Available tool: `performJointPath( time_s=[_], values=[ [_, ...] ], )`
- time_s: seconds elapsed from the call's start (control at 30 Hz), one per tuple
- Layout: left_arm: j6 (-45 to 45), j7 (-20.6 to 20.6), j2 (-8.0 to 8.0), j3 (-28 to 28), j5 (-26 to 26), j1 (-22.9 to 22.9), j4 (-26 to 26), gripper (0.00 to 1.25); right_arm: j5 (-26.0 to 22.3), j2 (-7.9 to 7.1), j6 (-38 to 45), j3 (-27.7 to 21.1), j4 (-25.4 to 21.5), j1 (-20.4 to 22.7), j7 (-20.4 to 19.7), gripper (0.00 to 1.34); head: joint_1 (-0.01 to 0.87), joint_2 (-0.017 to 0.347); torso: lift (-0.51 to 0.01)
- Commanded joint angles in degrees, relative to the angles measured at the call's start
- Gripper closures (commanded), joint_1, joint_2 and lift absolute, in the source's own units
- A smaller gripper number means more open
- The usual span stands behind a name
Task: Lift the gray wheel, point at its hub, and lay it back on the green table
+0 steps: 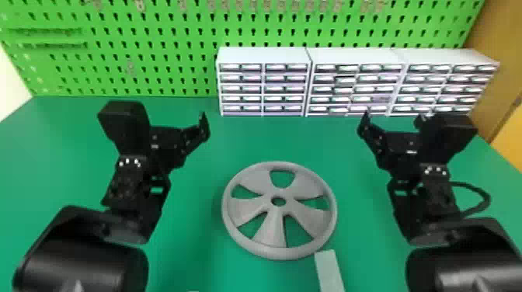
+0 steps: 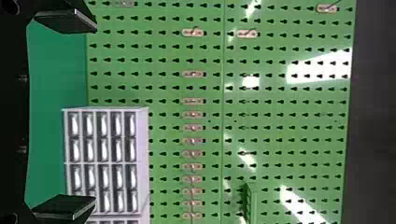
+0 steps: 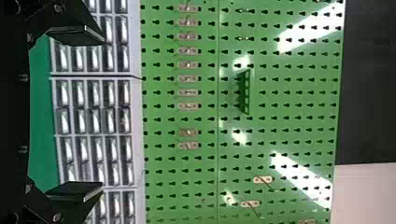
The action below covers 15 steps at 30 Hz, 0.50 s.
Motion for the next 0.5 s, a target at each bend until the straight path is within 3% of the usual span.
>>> performJointPath(
  time_s=[0.0,0.47],
  values=[
    [-1.2,-1.2,-0.23,0.3,-0.2,-4.7,1.5,0.0,0.2,-0.64,-0.2,-0.2,0.0,-3.3,0.0,0.2,0.692,0.048,-0.093],
    [-5.4,-4.4,-0.67,2.6,-2.6,-17.5,2.2,0.0,1.5,-2.49,-4.1,-0.6,0.4,-14.7,0.0,0.2,0.692,0.048,-0.093]
  ],
)
